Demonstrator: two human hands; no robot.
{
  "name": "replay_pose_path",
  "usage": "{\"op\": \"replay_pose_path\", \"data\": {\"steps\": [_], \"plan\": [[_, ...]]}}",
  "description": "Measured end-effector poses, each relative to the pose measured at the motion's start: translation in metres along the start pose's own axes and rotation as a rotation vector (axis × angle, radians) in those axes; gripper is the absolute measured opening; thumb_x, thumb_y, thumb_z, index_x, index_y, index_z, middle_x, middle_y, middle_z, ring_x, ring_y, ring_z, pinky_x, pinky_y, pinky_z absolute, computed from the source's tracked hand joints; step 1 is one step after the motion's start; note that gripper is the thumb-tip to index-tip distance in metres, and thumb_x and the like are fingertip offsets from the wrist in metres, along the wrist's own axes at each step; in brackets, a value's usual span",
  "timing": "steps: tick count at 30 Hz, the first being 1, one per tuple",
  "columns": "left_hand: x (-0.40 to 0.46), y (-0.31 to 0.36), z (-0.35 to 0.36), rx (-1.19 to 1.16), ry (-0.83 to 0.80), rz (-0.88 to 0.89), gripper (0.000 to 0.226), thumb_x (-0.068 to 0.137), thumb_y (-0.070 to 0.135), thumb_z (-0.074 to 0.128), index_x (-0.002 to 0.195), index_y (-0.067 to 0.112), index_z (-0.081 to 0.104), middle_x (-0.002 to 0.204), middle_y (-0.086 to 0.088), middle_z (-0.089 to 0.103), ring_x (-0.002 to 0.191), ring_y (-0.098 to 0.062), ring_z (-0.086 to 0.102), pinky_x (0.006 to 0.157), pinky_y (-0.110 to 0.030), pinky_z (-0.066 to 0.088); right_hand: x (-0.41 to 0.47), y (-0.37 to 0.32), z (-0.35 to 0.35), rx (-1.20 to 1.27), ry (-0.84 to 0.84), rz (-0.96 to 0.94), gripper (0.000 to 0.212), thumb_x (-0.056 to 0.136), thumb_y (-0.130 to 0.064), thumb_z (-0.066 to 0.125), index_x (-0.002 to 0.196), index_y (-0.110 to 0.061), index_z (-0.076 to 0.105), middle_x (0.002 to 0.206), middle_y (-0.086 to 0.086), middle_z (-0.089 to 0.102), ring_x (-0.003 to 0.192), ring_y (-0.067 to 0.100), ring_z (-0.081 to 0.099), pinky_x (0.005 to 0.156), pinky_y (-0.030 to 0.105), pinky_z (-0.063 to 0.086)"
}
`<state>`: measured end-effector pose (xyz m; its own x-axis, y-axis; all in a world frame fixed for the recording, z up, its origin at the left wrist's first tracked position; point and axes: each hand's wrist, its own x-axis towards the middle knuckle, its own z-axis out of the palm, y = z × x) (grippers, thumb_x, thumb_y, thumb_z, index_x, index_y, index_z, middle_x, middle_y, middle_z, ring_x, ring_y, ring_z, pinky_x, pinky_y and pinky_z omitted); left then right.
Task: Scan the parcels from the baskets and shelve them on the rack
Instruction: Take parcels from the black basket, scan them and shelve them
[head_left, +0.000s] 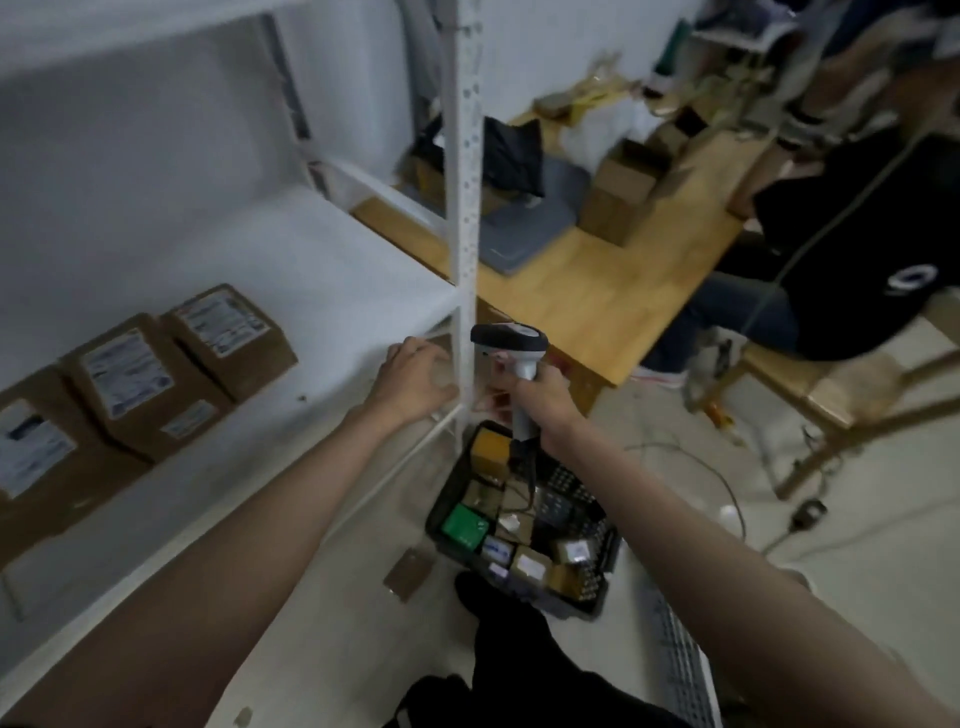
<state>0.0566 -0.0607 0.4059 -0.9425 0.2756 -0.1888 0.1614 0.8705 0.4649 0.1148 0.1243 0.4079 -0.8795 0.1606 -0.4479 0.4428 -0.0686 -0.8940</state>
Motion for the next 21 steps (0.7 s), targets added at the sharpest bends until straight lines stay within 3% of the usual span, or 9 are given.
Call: {"op": "replay_pose_path", "data": {"steps": [5,9,18,21], "plan": [[-0.009,0.048,0.044,0.031,-0.159,0.092,0.046,0.089,0.040,0.069,0.129,0.019,0.061,0.139,-0.009,0.046,0.135,-0.030,0.039,0.111,-0.039,0.036,-0.040,0.039,-0.064,0.064,0.148,0.057,0.007,0.094,-0.005,0.065,0.101,-0.005,0.066,0.084,0.016,0.069,0.071,0.027,0.067,0.070,0.045,0.059],[-0.014,0.090,0.081,0.065,-0.247,0.188,0.040,0.092,0.039,0.068,0.127,0.020,0.063,0.136,-0.007,0.049,0.133,-0.027,0.042,0.109,-0.040,0.039,-0.069,0.058,-0.116,0.112,0.296,0.069,0.010,0.093,-0.004,0.063,0.100,-0.009,0.067,0.085,0.013,0.070,0.071,0.024,0.067,0.063,0.035,0.060],[-0.023,0.180,0.165,0.084,-0.401,0.302,0.035,0.094,0.036,0.066,0.125,0.018,0.065,0.131,-0.007,0.052,0.128,-0.026,0.045,0.101,-0.035,0.039,-0.113,0.101,-0.222,0.264,0.458,0.137,0.024,0.094,-0.004,0.062,0.118,0.000,0.063,0.094,0.016,0.068,0.082,0.026,0.065,0.075,0.037,0.057],[-0.024,0.199,0.195,0.116,-0.468,0.285,0.036,0.095,0.036,0.066,0.127,0.019,0.063,0.134,-0.008,0.051,0.130,-0.027,0.045,0.105,-0.040,0.041,-0.114,0.120,-0.252,0.293,0.478,0.175,0.021,0.095,-0.003,0.061,0.115,-0.001,0.064,0.089,0.014,0.068,0.073,0.022,0.065,0.062,0.029,0.056]]}}
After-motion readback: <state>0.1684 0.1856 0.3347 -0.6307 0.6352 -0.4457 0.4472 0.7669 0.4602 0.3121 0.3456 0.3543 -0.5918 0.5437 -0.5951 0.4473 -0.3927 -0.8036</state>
